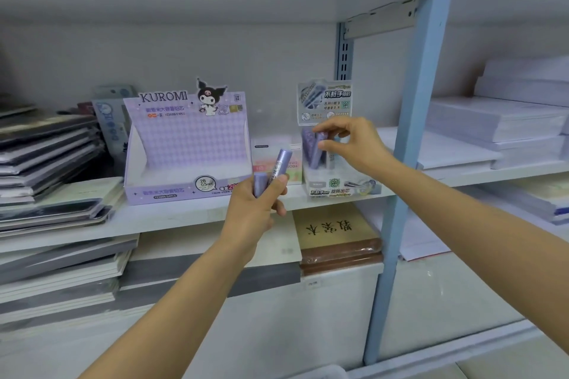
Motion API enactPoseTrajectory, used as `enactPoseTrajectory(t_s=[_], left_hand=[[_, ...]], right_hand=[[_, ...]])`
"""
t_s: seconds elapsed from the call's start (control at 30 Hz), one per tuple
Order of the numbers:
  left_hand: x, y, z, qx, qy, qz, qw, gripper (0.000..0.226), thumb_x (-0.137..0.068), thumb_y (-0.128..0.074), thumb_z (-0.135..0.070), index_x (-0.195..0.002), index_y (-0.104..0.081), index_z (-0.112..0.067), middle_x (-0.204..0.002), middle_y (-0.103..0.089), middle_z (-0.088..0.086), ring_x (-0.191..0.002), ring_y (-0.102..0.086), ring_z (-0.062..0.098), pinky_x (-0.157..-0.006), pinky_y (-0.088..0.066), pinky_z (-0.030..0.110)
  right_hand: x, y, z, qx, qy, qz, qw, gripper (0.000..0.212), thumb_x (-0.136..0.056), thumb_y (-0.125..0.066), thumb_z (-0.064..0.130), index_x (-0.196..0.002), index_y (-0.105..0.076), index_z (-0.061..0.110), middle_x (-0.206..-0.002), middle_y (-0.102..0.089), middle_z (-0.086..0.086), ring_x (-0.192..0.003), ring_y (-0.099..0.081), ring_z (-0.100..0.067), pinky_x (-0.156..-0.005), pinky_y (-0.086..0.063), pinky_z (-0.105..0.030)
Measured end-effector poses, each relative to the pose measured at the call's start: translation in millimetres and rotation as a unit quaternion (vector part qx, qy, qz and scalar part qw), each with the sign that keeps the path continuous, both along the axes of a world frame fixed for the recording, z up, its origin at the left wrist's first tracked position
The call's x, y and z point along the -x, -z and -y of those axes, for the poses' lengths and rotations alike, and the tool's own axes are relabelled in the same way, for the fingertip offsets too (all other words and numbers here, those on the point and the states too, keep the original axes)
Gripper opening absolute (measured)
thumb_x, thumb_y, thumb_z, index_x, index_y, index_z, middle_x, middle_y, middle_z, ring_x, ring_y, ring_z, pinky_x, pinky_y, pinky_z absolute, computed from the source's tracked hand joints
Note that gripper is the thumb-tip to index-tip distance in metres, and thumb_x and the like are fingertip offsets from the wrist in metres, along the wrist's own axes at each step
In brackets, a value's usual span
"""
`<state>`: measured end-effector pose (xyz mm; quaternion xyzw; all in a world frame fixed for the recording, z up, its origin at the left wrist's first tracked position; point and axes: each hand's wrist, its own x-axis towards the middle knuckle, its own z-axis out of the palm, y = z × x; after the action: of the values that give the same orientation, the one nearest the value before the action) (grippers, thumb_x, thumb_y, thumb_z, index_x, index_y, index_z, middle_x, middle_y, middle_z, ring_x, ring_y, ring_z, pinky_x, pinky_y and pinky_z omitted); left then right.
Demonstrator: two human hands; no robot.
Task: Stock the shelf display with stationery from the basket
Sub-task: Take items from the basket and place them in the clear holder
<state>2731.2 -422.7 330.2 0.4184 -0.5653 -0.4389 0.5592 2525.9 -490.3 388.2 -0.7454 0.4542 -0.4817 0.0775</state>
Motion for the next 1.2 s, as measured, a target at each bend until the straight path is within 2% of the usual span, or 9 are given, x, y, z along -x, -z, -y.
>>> enactPoseTrajectory(t_s=[0.1, 0.27, 0.43, 0.63, 0.73, 0.83, 0.97, 1.07, 1.2], left_hand=[[-2.8, 1.1, 1.7, -0.001, 0.002, 0.0, 1.0, 0.028, -0.093, -0.062, -0.029, -0.108, -0.066, -0.005, -0.076, -0.061, -0.007, -0.054, -0.052, 0.009, -0.042, -0.032, 0.016], [-4.9, 3.1, 5.4, 0.0, 0.005, -0.011, 1.0, 0.021, -0.092, -0.064, -0.029, -0.102, -0.067, -0.011, -0.077, -0.065, -0.005, -0.055, -0.053, 0.008, -0.042, -0.033, 0.015], [-6.4, 5.5, 7.6, 0.011, 0.005, -0.026, 1.0, 0.015, -0.09, -0.067, -0.027, -0.102, -0.063, -0.019, -0.073, -0.07, -0.006, -0.053, -0.054, 0.008, -0.041, -0.033, 0.017], [-5.8, 3.6, 8.3, 0.013, 0.005, -0.02, 1.0, 0.015, -0.09, -0.067, -0.026, -0.1, -0.065, -0.016, -0.076, -0.071, -0.003, -0.053, -0.052, 0.01, -0.042, -0.032, 0.017], [-3.9, 0.7, 7.0, 0.008, 0.011, -0.02, 1.0, 0.015, -0.09, -0.067, -0.028, -0.098, -0.067, -0.015, -0.077, -0.072, 0.0, -0.053, -0.052, 0.009, -0.041, -0.031, 0.017], [-0.8, -2.7, 6.1, 0.007, 0.025, -0.018, 1.0, 0.012, -0.091, -0.065, -0.03, -0.091, -0.069, -0.018, -0.075, -0.072, 0.001, -0.05, -0.051, 0.009, -0.04, -0.031, 0.016], [3.2, -9.6, 4.9, 0.018, 0.036, -0.029, 0.999, 0.016, -0.09, -0.065, -0.032, -0.095, -0.07, -0.018, -0.075, -0.072, 0.003, -0.05, -0.054, 0.008, -0.038, -0.03, 0.016], [4.2, -13.9, 1.4, 0.03, 0.057, -0.079, 0.995, 0.028, -0.081, -0.073, -0.031, -0.103, -0.069, -0.015, -0.082, -0.072, 0.004, -0.057, -0.056, 0.009, -0.038, -0.03, 0.016], [9.4, -14.7, -1.4, 0.062, 0.029, -0.089, 0.994, 0.016, -0.083, -0.072, -0.017, -0.097, -0.068, -0.009, -0.066, -0.066, -0.005, -0.056, -0.053, 0.006, -0.039, -0.03, 0.017]], right_hand=[[5.2, -5.2, 5.3, -0.022, 0.001, -0.04, 0.999, 0.027, -0.082, -0.073, 0.006, -0.108, -0.072, 0.013, -0.09, -0.067, 0.008, -0.074, -0.056, 0.009, -0.068, -0.04, -0.001], [5.1, -13.0, 12.1, -0.05, -0.005, -0.09, 0.995, 0.031, -0.082, -0.075, 0.009, -0.112, -0.07, 0.014, -0.09, -0.068, 0.003, -0.077, -0.059, -0.007, -0.067, -0.045, -0.006], [-5.0, 0.5, 17.0, 0.005, 0.017, -0.08, 0.997, 0.015, -0.082, -0.075, 0.015, -0.094, -0.067, 0.018, -0.087, -0.066, 0.008, -0.085, -0.062, -0.009, -0.082, -0.053, -0.027], [-1.0, 6.4, 17.8, 0.01, 0.058, -0.113, 0.992, 0.014, -0.083, -0.074, 0.023, -0.094, -0.076, 0.015, -0.108, -0.064, -0.003, -0.109, -0.052, -0.02, -0.098, -0.042, -0.041], [1.6, 2.8, 2.2, 0.028, -0.033, -0.068, 0.997, 0.027, -0.088, -0.069, 0.024, -0.115, -0.07, 0.02, -0.124, -0.059, 0.003, -0.115, -0.053, -0.011, -0.099, -0.046, -0.033], [-4.2, 4.6, -20.0, -0.012, -0.163, -0.032, 0.986, 0.037, -0.087, -0.07, 0.027, -0.124, -0.063, 0.026, -0.123, -0.06, 0.009, -0.11, -0.059, -0.009, -0.093, -0.052, -0.025], [-9.9, 13.8, -31.4, -0.04, -0.193, -0.05, 0.979, 0.028, -0.086, -0.072, 0.017, -0.113, -0.071, 0.016, -0.104, -0.07, 0.006, -0.099, -0.066, -0.011, -0.088, -0.055, -0.029], [-9.2, 20.1, -35.8, -0.071, -0.209, 0.061, 0.973, 0.021, -0.087, -0.07, 0.013, -0.108, -0.071, 0.01, -0.098, -0.073, -0.004, -0.088, -0.069, -0.016, -0.082, -0.056, -0.03], [-9.3, 27.1, -44.6, -0.115, -0.237, 0.133, 0.956, 0.014, -0.088, -0.067, 0.014, -0.101, -0.067, 0.009, -0.093, -0.075, -0.007, -0.082, -0.072, -0.02, -0.077, -0.058, -0.027]])
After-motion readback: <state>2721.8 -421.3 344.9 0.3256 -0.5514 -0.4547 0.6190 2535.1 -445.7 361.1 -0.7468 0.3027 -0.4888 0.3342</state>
